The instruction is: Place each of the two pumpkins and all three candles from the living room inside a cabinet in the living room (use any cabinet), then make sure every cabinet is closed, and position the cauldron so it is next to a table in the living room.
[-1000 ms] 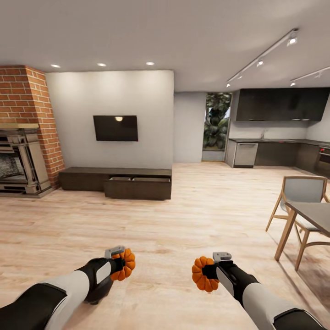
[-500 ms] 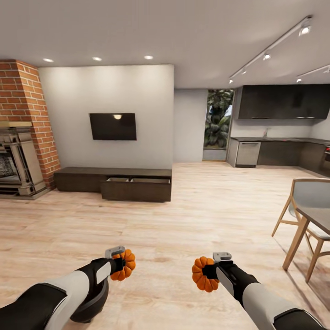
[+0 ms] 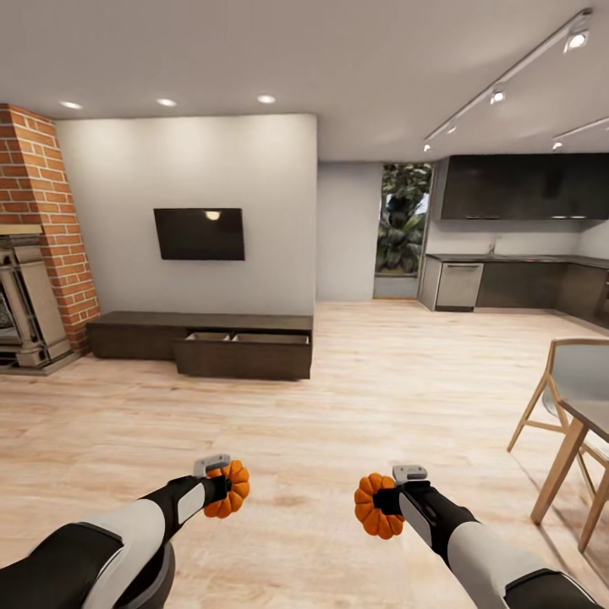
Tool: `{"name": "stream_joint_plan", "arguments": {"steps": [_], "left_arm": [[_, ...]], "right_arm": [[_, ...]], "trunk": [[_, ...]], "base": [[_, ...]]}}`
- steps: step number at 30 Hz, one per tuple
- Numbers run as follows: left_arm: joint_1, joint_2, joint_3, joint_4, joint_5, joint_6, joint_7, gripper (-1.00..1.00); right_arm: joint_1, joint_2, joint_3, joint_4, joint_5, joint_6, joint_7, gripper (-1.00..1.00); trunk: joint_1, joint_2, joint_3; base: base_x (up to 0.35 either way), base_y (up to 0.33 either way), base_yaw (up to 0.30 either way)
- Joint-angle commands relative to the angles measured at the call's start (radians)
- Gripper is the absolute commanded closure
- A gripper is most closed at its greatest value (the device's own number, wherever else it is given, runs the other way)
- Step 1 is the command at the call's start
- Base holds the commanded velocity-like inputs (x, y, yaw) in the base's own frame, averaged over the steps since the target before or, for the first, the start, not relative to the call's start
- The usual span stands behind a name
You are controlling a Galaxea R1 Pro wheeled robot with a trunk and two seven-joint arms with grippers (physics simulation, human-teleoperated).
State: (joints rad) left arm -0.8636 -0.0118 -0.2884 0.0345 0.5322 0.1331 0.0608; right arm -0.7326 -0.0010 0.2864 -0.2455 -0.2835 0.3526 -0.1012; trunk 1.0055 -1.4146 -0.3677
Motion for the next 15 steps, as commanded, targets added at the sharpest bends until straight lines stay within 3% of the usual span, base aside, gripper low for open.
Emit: {"name": "stream_joint_plan", "arguments": {"steps": [1,15], "left_arm": [[-0.002,-0.001,-0.008,0.001,0.009,0.002,0.002,1.00],[-0.002,0.000,-0.008,-0.001,0.009,0.002,0.001,1.00]], "right_arm": [[-0.001,0.000,0.008,-0.003,-0.009,0.005,-0.009,1.00],[-0.001,0.000,0.008,-0.002,-0.009,0.005,-0.009,1.00]], "trunk": [[0.001,-0.001,-0.001],[0.001,-0.001,-0.001]], "base": [[0.328,-0.135,0.000],[0.333,-0.030,0.000]]}}
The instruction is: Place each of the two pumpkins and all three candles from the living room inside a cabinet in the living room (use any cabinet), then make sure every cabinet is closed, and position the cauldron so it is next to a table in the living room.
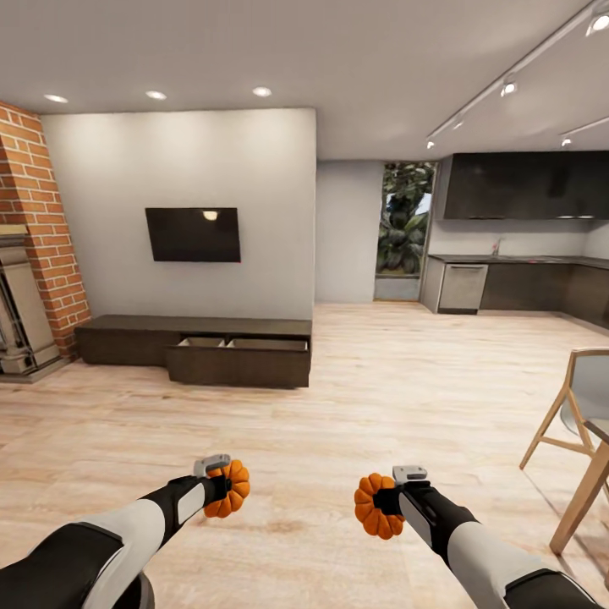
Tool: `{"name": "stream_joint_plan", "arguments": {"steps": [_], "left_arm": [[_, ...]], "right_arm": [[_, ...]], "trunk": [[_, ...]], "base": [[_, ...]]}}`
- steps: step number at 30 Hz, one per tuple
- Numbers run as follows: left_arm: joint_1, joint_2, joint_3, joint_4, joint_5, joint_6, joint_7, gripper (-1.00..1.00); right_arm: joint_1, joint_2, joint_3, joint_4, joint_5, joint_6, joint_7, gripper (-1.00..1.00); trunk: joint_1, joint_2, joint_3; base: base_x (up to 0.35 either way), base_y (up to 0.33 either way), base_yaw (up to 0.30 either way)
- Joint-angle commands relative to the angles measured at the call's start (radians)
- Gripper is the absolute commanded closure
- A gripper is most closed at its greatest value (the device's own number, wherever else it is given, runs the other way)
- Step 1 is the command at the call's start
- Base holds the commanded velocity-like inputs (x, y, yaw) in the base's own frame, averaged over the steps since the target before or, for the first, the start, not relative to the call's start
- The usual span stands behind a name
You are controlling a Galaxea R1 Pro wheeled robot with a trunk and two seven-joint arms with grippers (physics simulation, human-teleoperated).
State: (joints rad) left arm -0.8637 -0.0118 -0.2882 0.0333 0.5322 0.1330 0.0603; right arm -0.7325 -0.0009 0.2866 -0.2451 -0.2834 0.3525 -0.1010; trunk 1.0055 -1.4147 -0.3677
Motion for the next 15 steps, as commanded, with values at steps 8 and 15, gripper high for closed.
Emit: {"name": "stream_joint_plan", "arguments": {"steps": [8,15], "left_arm": [[-0.001,-0.001,-0.008,0.001,0.009,0.002,0.002,1.00],[-0.001,-0.001,-0.008,0.001,0.009,0.002,0.002,1.00]], "right_arm": [[-0.001,-0.001,0.009,-0.003,-0.010,0.005,-0.009,1.00],[-0.001,-0.001,0.008,-0.003,-0.010,0.005,-0.009,1.00]], "trunk": [[0.001,-0.001,-0.001],[0.001,-0.001,-0.001]], "base": [[0.335,0.000,0.000],[0.335,0.000,0.000]]}}
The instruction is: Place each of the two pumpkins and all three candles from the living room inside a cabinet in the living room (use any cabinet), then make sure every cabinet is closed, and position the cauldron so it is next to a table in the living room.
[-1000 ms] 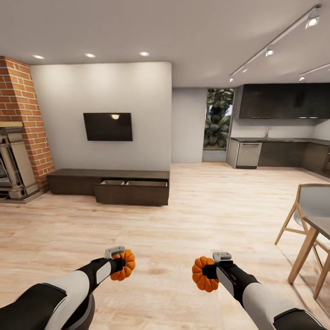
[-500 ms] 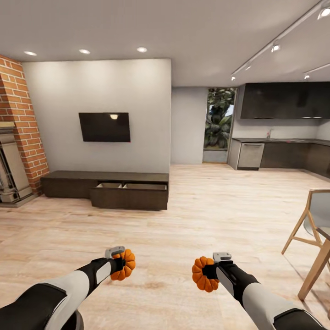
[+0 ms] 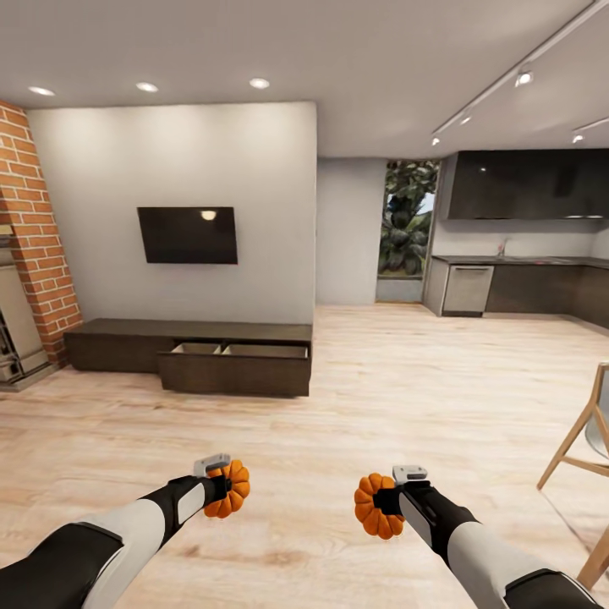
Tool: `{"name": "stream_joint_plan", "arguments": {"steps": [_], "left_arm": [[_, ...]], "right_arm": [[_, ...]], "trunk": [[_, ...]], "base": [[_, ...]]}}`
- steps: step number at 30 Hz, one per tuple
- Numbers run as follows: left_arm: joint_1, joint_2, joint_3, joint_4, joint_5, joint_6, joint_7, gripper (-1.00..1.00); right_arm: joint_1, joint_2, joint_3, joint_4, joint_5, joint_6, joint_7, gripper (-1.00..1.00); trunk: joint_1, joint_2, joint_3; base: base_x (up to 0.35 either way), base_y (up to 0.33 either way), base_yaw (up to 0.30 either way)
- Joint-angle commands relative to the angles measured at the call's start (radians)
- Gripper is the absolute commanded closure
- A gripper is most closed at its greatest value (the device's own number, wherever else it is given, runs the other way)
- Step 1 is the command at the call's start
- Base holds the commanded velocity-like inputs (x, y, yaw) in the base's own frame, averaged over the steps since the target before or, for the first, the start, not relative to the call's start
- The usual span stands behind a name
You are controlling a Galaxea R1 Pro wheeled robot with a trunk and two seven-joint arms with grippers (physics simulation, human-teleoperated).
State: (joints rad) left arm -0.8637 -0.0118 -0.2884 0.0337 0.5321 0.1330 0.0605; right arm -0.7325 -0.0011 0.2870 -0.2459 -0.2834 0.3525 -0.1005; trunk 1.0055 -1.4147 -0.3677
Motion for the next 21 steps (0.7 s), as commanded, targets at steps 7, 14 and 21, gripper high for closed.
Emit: {"name": "stream_joint_plan", "arguments": {"steps": [7,14,21], "left_arm": [[-0.001,-0.001,-0.008,0.000,0.009,0.002,0.002,1.00],[-0.001,-0.001,-0.008,0.000,0.009,0.002,0.002,1.00],[-0.001,-0.001,-0.008,0.000,0.009,0.002,0.002,1.00]], "right_arm": [[-0.001,0.000,0.008,-0.003,-0.010,0.005,-0.010,1.00],[-0.001,0.000,0.008,-0.003,-0.010,0.005,-0.010,1.00],[-0.001,0.000,0.008,-0.003,-0.010,0.005,-0.010,1.00]], "trunk": [[0.001,-0.001,-0.001],[0.001,-0.001,-0.001],[0.001,-0.001,-0.001]], "base": [[0.335,0.000,0.000],[0.335,0.000,0.000],[0.335,0.000,0.000]]}}
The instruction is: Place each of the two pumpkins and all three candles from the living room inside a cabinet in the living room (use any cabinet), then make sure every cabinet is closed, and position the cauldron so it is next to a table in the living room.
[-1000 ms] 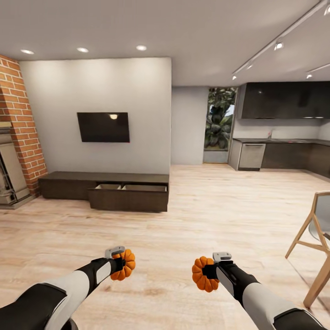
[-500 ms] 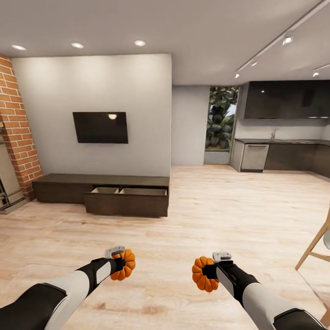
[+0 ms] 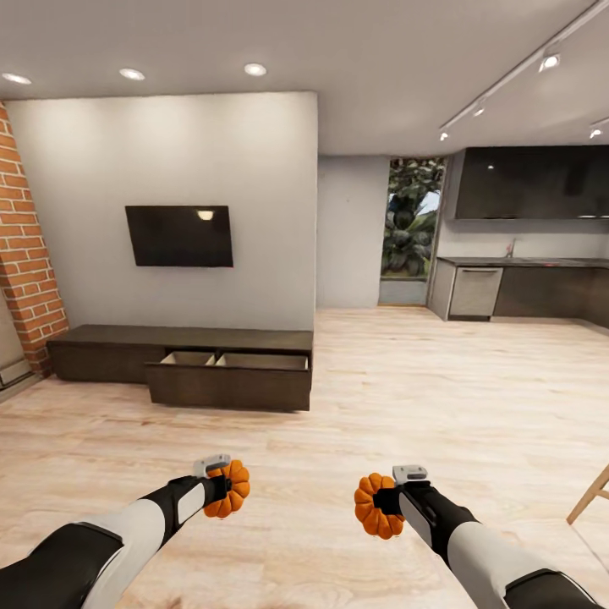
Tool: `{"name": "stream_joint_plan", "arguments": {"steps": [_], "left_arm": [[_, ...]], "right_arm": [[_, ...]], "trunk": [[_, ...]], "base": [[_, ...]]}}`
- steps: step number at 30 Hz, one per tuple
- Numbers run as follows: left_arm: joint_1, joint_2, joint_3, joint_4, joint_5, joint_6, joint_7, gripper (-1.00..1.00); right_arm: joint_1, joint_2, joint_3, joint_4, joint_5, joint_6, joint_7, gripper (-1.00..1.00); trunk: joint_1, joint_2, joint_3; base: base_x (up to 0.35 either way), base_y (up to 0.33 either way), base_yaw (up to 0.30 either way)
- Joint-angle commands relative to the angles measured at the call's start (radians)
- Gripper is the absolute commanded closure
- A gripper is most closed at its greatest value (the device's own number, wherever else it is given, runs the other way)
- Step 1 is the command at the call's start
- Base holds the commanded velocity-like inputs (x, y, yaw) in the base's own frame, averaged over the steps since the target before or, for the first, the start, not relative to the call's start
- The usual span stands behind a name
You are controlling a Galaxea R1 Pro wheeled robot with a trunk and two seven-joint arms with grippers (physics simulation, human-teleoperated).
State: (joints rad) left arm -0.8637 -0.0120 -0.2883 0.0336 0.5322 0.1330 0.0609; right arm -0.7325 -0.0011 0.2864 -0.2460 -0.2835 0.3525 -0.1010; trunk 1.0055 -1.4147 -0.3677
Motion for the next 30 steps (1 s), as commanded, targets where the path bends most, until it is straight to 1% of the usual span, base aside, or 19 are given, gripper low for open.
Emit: {"name": "stream_joint_plan", "arguments": {"steps": [1,30], "left_arm": [[-0.001,0.000,-0.008,0.001,0.009,0.002,0.002,1.00],[-0.001,-0.002,-0.009,0.000,0.009,0.002,0.001,1.00]], "right_arm": [[-0.001,0.000,0.008,-0.003,-0.010,0.005,-0.009,1.00],[-0.001,0.000,0.008,-0.003,-0.010,0.005,-0.009,1.00]], "trunk": [[0.001,-0.001,-0.001],[0.001,-0.001,-0.001]], "base": [[0.335,0.000,0.000],[0.335,0.000,0.000]]}}
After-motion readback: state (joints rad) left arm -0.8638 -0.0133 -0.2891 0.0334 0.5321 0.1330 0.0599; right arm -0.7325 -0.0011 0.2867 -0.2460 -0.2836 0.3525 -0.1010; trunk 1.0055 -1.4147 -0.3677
